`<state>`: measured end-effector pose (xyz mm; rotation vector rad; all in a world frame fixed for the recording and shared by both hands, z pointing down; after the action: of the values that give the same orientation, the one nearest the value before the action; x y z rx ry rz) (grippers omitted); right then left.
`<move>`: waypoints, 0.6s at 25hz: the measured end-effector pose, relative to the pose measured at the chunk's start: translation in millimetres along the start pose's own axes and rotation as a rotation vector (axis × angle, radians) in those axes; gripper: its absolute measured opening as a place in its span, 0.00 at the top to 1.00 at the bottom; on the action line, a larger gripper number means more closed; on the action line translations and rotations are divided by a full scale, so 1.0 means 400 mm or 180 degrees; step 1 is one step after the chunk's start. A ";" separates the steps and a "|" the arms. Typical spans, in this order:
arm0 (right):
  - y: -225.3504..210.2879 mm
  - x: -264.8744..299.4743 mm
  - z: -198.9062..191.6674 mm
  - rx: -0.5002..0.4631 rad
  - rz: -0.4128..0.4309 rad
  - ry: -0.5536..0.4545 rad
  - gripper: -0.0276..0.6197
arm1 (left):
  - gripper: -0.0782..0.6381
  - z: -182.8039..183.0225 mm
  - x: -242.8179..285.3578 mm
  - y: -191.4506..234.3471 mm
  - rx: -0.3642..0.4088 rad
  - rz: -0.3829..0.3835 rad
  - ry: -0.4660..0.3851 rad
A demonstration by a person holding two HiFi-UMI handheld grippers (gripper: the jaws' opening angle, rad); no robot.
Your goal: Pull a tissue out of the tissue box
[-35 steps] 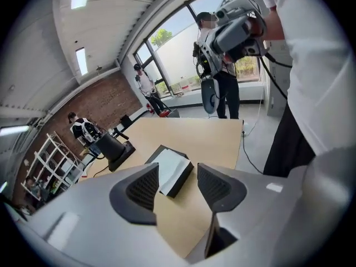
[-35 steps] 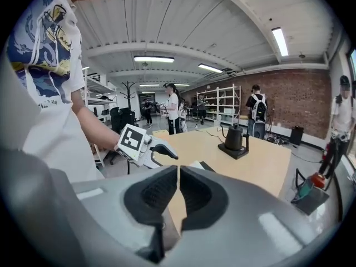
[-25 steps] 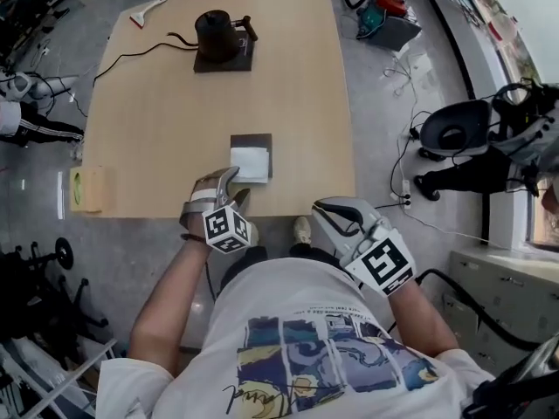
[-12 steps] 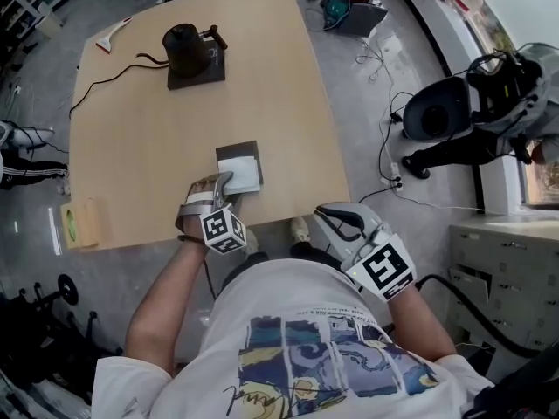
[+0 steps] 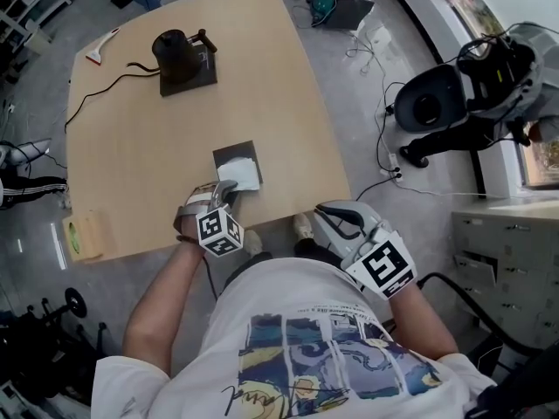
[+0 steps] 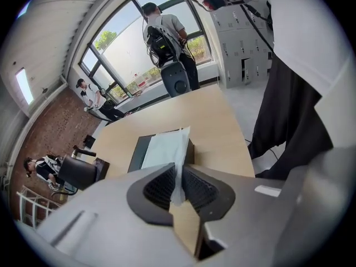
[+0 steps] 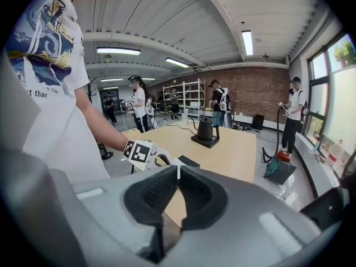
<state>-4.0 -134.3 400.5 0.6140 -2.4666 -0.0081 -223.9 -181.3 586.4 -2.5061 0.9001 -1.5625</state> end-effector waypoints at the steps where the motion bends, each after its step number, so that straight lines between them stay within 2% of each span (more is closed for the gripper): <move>1: 0.002 -0.001 0.000 0.0008 -0.0004 0.0000 0.93 | 0.84 0.002 -0.004 0.001 -0.0034 -0.0039 -0.0019; 3: 0.005 -0.002 0.001 0.0034 -0.0014 -0.0004 0.93 | 0.88 0.007 -0.013 0.003 -0.0113 -0.0095 -0.0068; 8: 0.012 0.002 0.005 0.0026 -0.0005 -0.0026 0.93 | 0.88 0.017 -0.032 0.013 -0.0228 -0.0192 -0.0128; 15: 0.007 0.001 0.002 -0.0014 0.0033 -0.0042 0.93 | 0.88 0.048 -0.064 0.045 -0.0520 -0.0420 -0.0170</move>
<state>-5.9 -132.1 400.7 0.6010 -2.4819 -0.0134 -224.2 -188.2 550.2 -2.7586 0.9077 -1.5058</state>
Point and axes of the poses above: the fingertips, and each gripper's own axes: x forward along the fingers, y to its left, z out of its top, the point moved 7 cm from there along -x, backward along the fingers, and after that the axes turned 11 degrees about -x, right-handed, at the moved point
